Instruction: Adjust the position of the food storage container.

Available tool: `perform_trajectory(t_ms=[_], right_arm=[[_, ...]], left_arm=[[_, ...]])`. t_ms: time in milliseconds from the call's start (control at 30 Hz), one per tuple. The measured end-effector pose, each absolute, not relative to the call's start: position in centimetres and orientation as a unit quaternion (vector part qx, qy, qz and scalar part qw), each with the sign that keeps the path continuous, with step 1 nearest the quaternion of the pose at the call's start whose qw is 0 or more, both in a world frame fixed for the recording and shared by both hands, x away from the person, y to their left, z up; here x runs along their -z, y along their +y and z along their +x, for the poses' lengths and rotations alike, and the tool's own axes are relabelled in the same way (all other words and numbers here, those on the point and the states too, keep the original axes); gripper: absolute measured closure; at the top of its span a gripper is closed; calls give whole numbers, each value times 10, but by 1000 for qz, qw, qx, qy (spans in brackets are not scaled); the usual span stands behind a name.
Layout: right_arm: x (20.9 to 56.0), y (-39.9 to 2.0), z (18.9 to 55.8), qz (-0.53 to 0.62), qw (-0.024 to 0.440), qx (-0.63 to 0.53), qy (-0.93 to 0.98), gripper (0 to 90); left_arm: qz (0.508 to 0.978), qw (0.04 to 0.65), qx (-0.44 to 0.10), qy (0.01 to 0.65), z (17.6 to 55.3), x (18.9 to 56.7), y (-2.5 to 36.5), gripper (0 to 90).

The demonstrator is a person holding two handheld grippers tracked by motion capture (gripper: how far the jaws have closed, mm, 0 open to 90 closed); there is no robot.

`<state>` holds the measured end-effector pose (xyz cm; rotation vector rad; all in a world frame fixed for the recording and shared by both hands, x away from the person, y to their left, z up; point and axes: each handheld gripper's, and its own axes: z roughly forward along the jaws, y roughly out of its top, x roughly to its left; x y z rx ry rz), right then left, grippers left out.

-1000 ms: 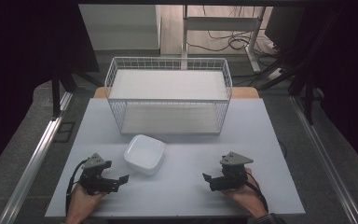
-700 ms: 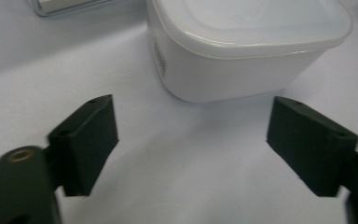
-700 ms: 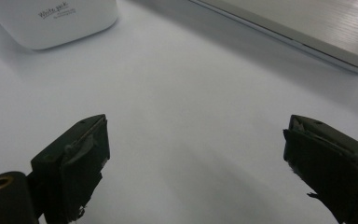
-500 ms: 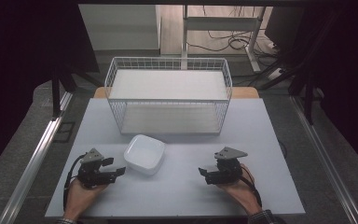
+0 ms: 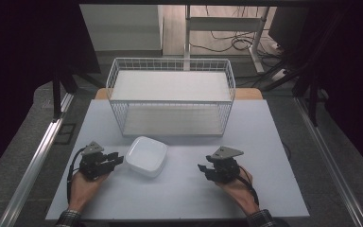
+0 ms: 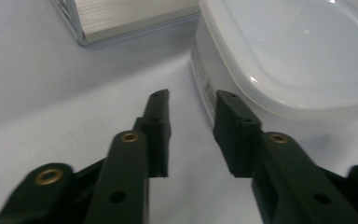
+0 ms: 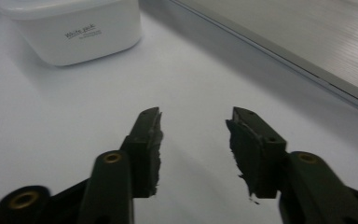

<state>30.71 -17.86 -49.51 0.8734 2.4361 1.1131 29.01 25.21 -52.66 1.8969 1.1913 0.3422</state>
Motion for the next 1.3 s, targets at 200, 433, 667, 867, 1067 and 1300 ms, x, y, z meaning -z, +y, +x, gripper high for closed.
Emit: perform_trajectory(t_ms=[200, 433, 667, 867, 1067, 1300], right_arm=[[497, -169, 310, 296, 141, -382, 864, 710], [498, -160, 317, 284, 138, -370, 874, 886], [500, -156, 319, 288, 128, -361, 878, 890], [500, -158, 320, 300, 121, -369, 871, 890], [505, -154, 323, 300, 117, -370, 872, 890], [510, -143, 330, 296, 109, -374, 872, 889]], left_arm=[[772, 409, -138, 466, 309, 530, 243, 793], [779, 415, -125, 453, 317, 531, 233, 900], [781, 424, -95, 448, 313, 532, 226, 900], [791, 426, -81, 432, 308, 531, 208, 900], [799, 429, -69, 415, 306, 530, 189, 900], [811, 427, -56, 396, 302, 530, 169, 900]])
